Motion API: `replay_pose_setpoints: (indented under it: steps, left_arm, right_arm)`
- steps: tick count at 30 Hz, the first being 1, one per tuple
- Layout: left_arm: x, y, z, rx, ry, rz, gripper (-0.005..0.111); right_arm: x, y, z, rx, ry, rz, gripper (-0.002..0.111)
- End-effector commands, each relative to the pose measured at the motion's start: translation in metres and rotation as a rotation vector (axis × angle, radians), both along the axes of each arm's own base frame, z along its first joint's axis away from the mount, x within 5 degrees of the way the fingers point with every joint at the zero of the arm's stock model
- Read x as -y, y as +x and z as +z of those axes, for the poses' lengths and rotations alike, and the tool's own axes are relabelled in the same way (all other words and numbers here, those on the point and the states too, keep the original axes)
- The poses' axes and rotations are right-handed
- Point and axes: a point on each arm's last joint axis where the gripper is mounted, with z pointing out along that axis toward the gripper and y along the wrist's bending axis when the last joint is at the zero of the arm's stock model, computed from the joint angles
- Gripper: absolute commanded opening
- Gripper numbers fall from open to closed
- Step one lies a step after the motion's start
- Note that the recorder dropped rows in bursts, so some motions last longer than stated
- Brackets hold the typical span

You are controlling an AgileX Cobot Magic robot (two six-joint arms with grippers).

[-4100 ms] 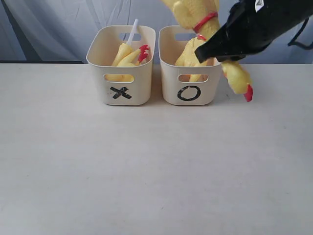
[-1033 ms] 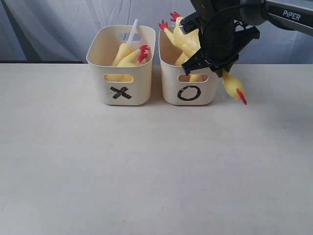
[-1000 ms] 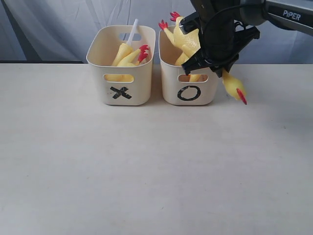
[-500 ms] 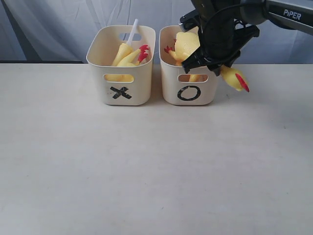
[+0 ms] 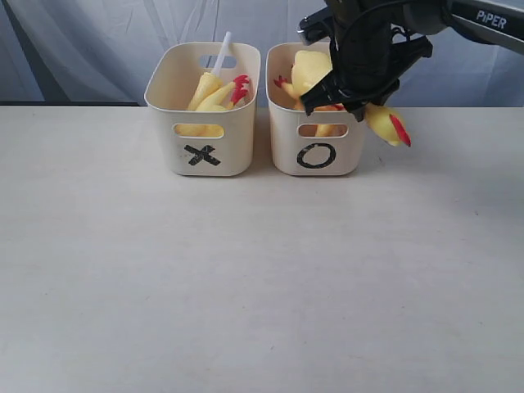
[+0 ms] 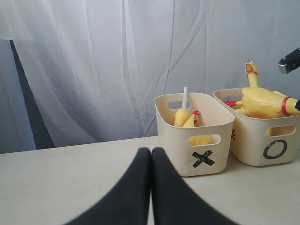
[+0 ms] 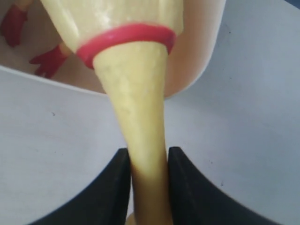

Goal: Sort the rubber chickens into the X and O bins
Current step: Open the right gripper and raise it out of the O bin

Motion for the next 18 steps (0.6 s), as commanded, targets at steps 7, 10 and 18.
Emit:
replay_pose_setpoints:
  steps: [7, 10, 18]
  left_arm:
    - [0.0, 0.0, -0.001, 0.004, -0.009, -0.008, 0.0]
    - [0.0, 0.0, -0.001, 0.004, -0.009, -0.008, 0.0]
    - [0.0, 0.0, -0.001, 0.004, -0.009, -0.008, 0.0]
  right_arm:
    - [-0.001, 0.002, 0.013, 0.038, 0.037, -0.005, 0.048]
    - [-0.001, 0.002, 0.013, 0.038, 0.037, -0.005, 0.06]
    - [0.002, -0.005, 0.034, 0.074, 0.073, -0.005, 0.064]
